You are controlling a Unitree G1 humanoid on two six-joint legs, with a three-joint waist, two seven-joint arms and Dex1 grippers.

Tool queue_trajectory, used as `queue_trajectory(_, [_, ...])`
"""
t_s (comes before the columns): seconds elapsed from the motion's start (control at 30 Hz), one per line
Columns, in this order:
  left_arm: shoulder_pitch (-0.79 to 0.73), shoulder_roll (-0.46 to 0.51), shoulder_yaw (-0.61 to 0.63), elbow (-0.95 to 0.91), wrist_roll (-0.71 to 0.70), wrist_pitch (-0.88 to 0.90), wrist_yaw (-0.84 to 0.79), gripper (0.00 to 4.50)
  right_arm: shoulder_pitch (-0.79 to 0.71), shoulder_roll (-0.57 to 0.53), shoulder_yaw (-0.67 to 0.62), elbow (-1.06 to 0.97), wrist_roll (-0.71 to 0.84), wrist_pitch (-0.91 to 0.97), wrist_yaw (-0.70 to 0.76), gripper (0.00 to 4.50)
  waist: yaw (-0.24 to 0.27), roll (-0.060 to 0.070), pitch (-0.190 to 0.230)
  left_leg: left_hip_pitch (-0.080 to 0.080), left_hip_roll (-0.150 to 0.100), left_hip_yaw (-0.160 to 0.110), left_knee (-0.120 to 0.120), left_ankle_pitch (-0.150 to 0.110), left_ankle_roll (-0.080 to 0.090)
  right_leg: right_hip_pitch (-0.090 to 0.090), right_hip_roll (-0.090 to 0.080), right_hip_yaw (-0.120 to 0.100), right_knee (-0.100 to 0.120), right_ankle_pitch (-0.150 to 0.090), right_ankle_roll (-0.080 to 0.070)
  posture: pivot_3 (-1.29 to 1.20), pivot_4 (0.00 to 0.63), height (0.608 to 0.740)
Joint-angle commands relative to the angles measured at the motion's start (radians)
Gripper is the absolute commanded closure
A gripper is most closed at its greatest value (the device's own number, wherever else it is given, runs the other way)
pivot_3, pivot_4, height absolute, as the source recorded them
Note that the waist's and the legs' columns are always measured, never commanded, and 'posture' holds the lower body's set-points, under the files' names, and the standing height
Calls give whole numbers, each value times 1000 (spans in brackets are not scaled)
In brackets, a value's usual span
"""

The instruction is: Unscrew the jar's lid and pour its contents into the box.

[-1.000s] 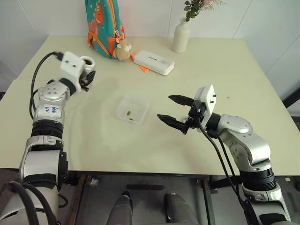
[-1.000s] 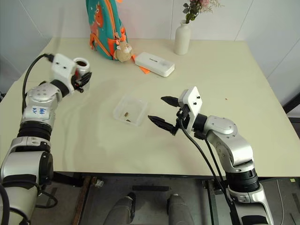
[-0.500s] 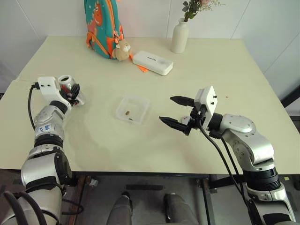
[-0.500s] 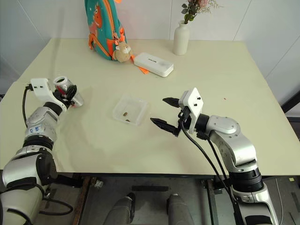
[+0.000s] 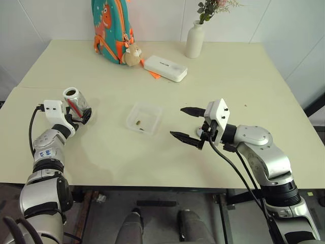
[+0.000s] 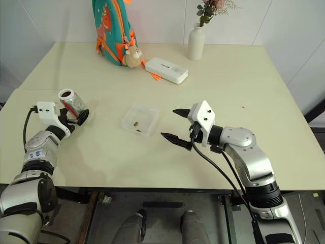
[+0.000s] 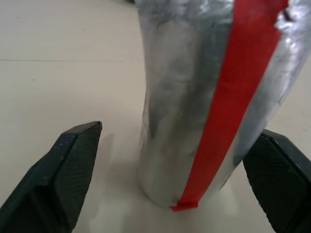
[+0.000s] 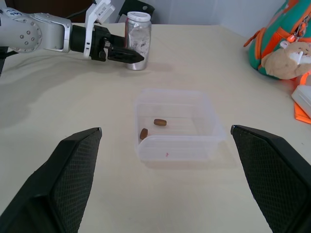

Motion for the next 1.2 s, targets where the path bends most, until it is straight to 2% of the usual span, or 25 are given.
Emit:
queue_trajectory(0.03, [69,27,-6,-148,-16,40,-53,40,-20,7,-13,-14,6,-25,5,0,-1,0,0,0,0,0,0,0,0,0,0,0,0,0,0,0,150,740])
queue_trajectory(0.17, [210,27,0,-371,-44,142,-77,40,-14,14,-17,-9,7,-34,-3,0,-3,0,0,0,0,0,-1,0,0,0,0,0,0,0,0,0,150,740])
queue_trajectory(0.33, [458,68,36,-696,-63,313,-62,40,10,15,-17,-13,14,-44,4,0,-2,0,0,1,1,1,-3,0,0,0,0,1,-1,0,-1,0,150,740])
queue_trajectory(0.4, [537,89,52,-810,-69,336,-71,40,9,12,-28,-7,24,-45,11,0,-3,0,0,1,2,0,-3,0,0,0,0,1,-1,0,-2,0,150,740])
queue_trajectory(0.47, [617,138,59,-949,-85,322,-148,40,7,4,-45,-1,33,-52,20,0,-2,0,0,2,2,1,-3,0,0,0,0,1,-1,0,-3,0,150,740])
queue_trajectory(0.57, [649,179,57,-1081,-128,303,-242,40,15,-19,-72,4,44,-68,50,0,12,0,0,2,2,2,-4,0,0,0,0,0,-3,1,-6,0,150,740])
queue_trajectory(0.73, [596,195,19,-1145,-181,257,-368,40,48,-68,-119,6,65,-125,127,0,25,0,0,2,2,5,-4,1,1,2,-1,1,-9,-5,-18,0,150,740])
queue_trajectory(0.9, [552,192,-30,-1137,-192,226,-464,40,126,-164,-145,-20,58,-195,229,0,24,0,0,2,2,8,-5,1,3,2,-1,3,-11,1,-6,0,150,740])
queue_trajectory(1.0, [528,173,-37,-1119,-197,219,-467,40,162,-173,-176,-46,106,-164,213,0,19,0,0,2,5,9,-6,0,2,0,1,4,-10,1,-6,0,150,740])
queue_trajectory(1.2, [626,178,-18,-1158,-215,245,-490,40,160,-176,-195,-17,88,-193,199,0,-4,0,0,4,7,16,-6,-1,2,-2,3,11,-9,1,-6,0,150,740])
